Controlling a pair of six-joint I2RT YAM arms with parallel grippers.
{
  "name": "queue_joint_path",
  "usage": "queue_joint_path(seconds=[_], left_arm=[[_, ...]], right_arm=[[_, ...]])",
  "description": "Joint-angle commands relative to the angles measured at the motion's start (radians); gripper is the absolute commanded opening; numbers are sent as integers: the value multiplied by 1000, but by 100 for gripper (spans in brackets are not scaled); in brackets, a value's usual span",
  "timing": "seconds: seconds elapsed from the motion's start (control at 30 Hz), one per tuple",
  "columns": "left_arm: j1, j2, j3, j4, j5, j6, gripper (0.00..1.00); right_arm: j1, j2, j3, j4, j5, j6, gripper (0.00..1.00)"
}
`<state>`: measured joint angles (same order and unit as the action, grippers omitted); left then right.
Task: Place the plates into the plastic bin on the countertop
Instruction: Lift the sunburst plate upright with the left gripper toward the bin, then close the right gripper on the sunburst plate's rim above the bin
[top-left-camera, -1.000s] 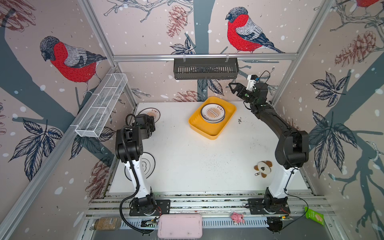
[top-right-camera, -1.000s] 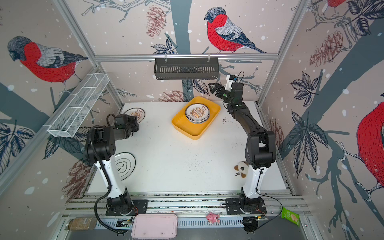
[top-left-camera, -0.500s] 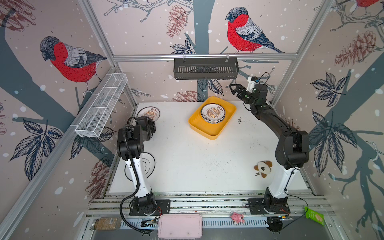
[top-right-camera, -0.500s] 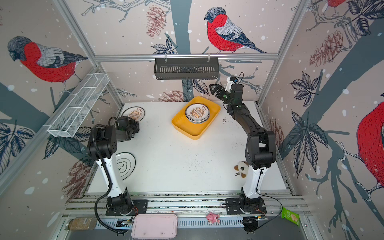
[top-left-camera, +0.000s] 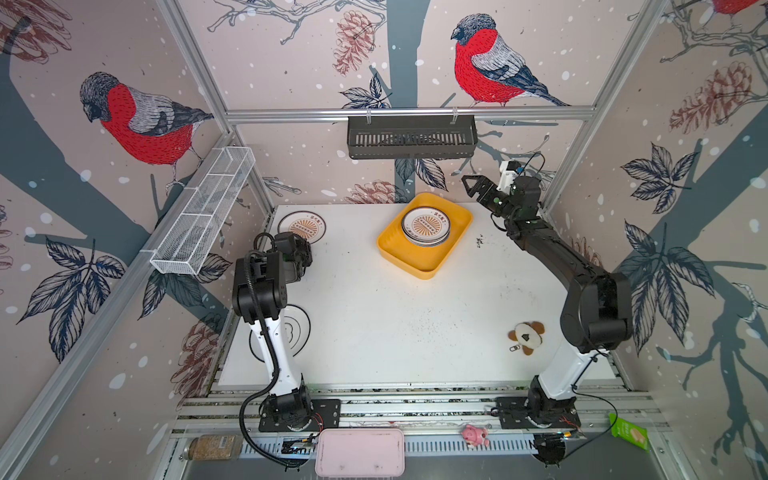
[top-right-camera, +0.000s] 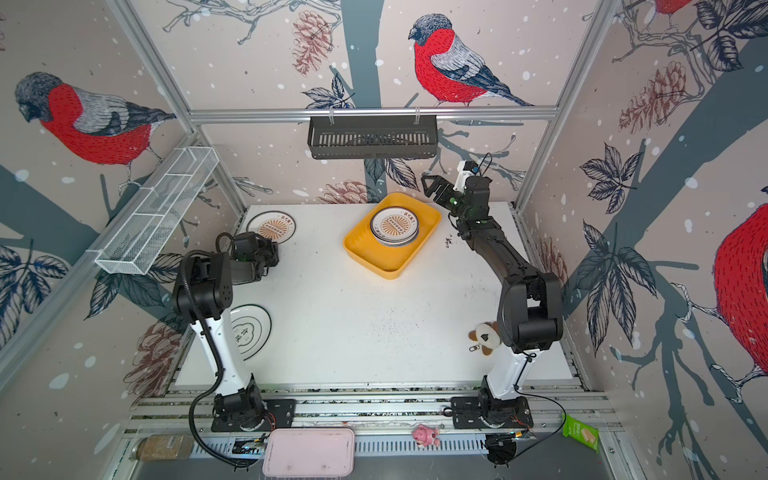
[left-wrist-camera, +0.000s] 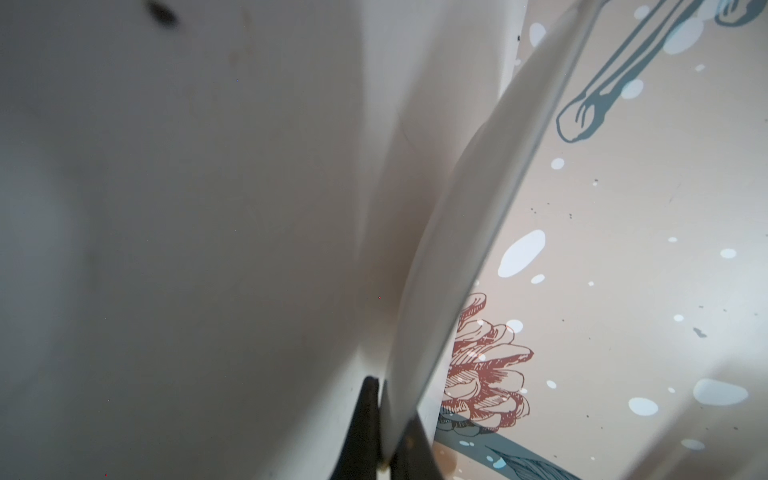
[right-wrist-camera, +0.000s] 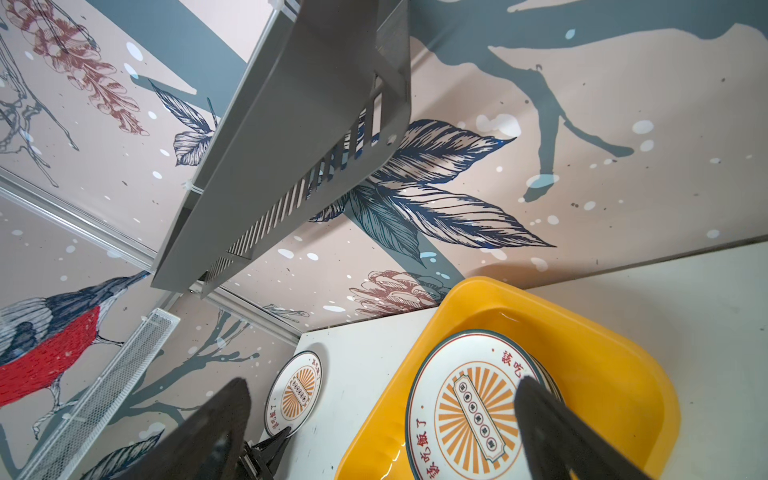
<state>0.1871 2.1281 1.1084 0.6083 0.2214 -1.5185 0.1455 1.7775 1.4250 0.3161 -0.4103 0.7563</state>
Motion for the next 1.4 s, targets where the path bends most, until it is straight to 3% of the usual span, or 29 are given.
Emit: queue_joint_path(seconds=[0.0,0.27,0.63,0.93,1.37], left_arm=[[-8,-48,-26,156,48,15,0],[-34,-148,-92,208,129,19,0],[-140,-286,-32,-9,253,163,0],[-242,-388,26,-180,371,287,0],[-385,-512,-50,-215,571,334,0]], right_arm=[[3,-25,-13,39,1,6,99],[16,-71,-52,9,-2,8,100],[73,-143,-117,-75,10,2,99],[196,-176,-121,-196,-5,-46,99],[337,-246,-175,-244,96,-16,100]])
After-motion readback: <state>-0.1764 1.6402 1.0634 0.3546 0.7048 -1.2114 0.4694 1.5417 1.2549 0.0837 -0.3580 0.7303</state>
